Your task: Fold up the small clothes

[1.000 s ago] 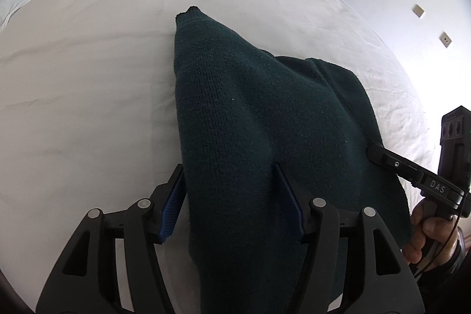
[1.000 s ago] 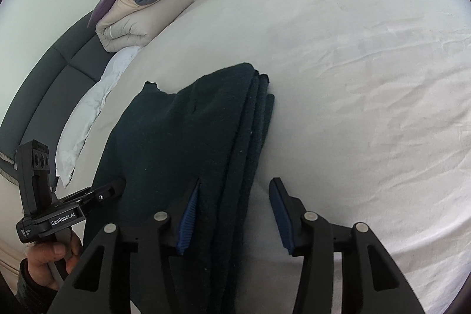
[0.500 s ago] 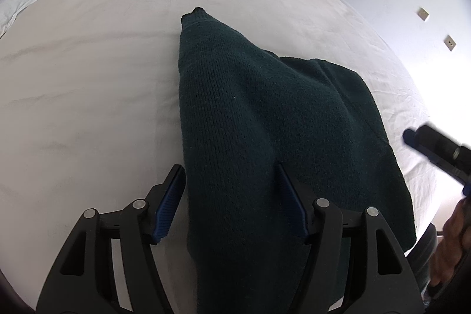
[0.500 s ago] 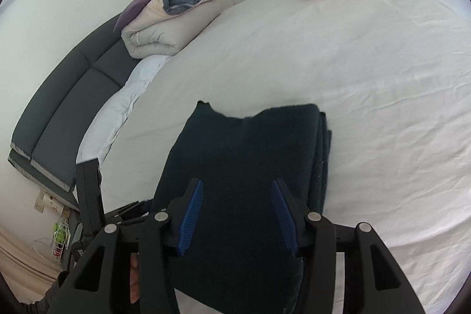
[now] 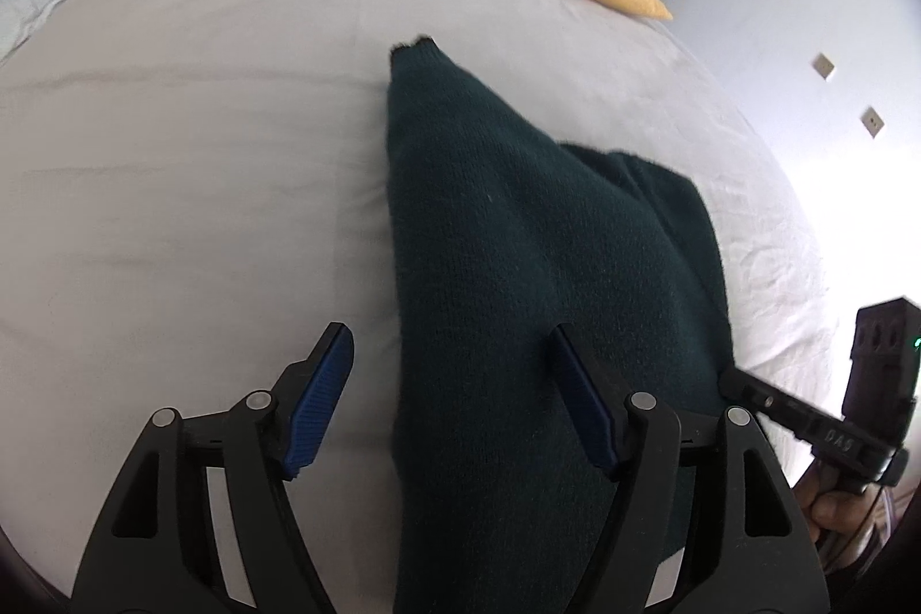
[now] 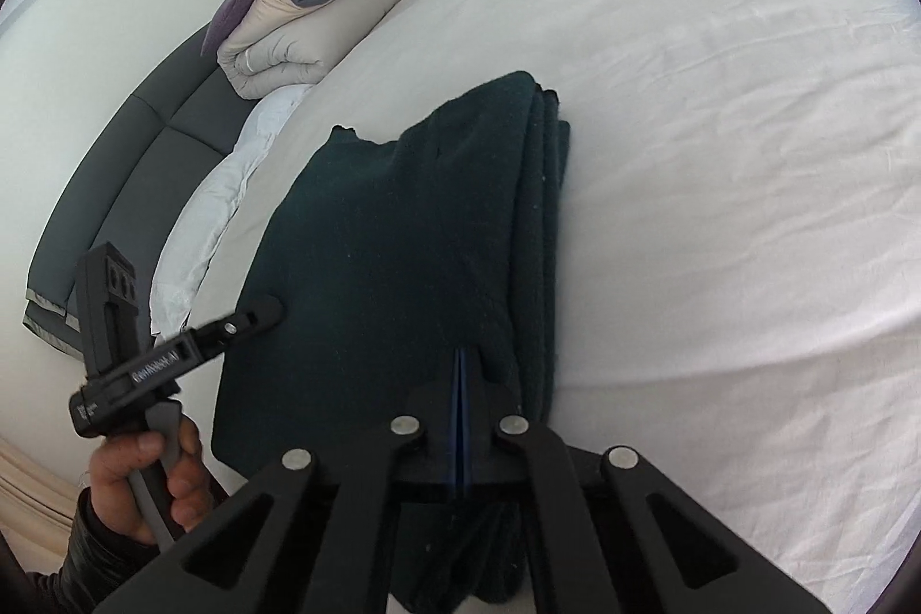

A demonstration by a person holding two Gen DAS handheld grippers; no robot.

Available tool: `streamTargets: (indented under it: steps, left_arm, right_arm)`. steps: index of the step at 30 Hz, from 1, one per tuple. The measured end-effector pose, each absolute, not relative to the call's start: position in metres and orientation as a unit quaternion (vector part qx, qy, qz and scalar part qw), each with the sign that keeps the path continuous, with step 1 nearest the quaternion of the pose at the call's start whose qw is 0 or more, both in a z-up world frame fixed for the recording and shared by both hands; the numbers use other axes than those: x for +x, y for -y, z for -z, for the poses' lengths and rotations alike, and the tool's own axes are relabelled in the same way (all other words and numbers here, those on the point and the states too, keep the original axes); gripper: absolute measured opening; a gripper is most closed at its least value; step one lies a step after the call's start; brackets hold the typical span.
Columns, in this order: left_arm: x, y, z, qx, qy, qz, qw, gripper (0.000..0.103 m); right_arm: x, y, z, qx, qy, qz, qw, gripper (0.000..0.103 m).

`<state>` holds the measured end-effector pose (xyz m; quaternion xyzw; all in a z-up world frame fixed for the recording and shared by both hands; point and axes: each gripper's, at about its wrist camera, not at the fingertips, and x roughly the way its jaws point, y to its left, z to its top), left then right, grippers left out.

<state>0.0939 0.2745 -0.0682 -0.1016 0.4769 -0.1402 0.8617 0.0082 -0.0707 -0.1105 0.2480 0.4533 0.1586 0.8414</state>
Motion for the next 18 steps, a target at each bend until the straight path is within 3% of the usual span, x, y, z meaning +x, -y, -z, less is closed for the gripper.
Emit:
streamTargets:
  steps: [7,14,15,16,18]
  left_arm:
    - [0.113,-0.256,0.038,-0.066,-0.451,0.155,0.877,0.069]
    - [0.138,-0.235,0.081,-0.035,-0.498,0.143,0.855,0.072]
    - [0.138,-0.24,0.083,-0.053,-0.501,0.147,0.851,0.072]
    - [0.138,-0.242,0.086,-0.067,-0.505,0.15,0.847,0.072]
    - [0.14,-0.243,0.089,-0.072,-0.507,0.154,0.845,0.072]
  right_arm:
    - [0.005,0.077,0.109,0.259,-0.453,-0.151,0.839,0.0]
    - [0.005,0.08,0.105,0.268,-0.454,-0.138,0.838,0.0]
    - [0.006,0.083,0.102,0.269,-0.453,-0.129,0.841,0.001]
    - [0.006,0.087,0.098,0.266,-0.452,-0.107,0.844,0.018]
    - [0.007,0.1,0.09,0.297,-0.436,-0.105,0.843,0.021]
